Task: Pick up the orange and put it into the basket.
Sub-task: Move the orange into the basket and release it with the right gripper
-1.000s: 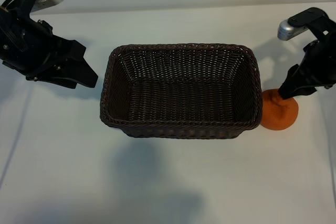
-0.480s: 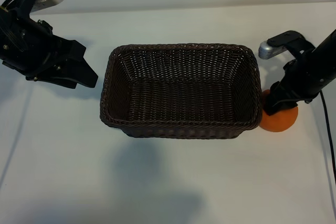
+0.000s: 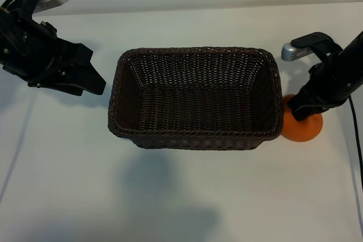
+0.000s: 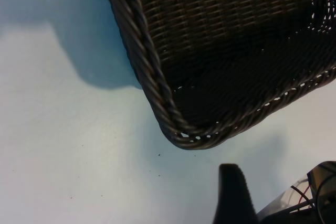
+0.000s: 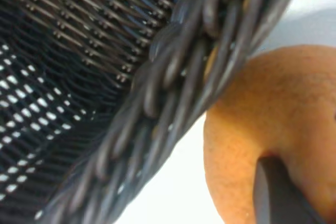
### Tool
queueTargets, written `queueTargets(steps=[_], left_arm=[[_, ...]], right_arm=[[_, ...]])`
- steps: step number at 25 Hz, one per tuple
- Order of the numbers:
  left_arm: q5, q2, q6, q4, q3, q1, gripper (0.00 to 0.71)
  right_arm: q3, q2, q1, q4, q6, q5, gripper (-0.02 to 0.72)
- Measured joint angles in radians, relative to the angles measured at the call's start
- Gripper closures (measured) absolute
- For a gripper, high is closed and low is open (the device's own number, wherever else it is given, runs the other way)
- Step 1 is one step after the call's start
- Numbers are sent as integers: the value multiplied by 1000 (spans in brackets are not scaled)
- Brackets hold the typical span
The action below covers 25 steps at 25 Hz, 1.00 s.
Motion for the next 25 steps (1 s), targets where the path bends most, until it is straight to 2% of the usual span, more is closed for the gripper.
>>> queueTargets(steps=[3, 8, 11, 20, 22, 25], left_arm=[[0, 0, 2, 0, 0, 0, 221], [0, 0, 4, 0, 0, 0, 221], [1, 0, 4, 0, 0, 0, 221], [1, 0, 4, 0, 0, 0, 221], [1, 0, 4, 0, 0, 0, 221], [1, 0, 4, 0, 0, 0, 221]], right_arm=[[-45, -47, 0, -64, 59, 77, 610], [-105, -166, 0, -227, 240, 164, 612], [-114, -254, 0, -291, 313, 196, 612], [-115, -411, 0, -300, 357, 220, 612], [-115, -411, 0, -286, 366, 224, 612], [-115, -411, 0, -230, 373, 234, 613]])
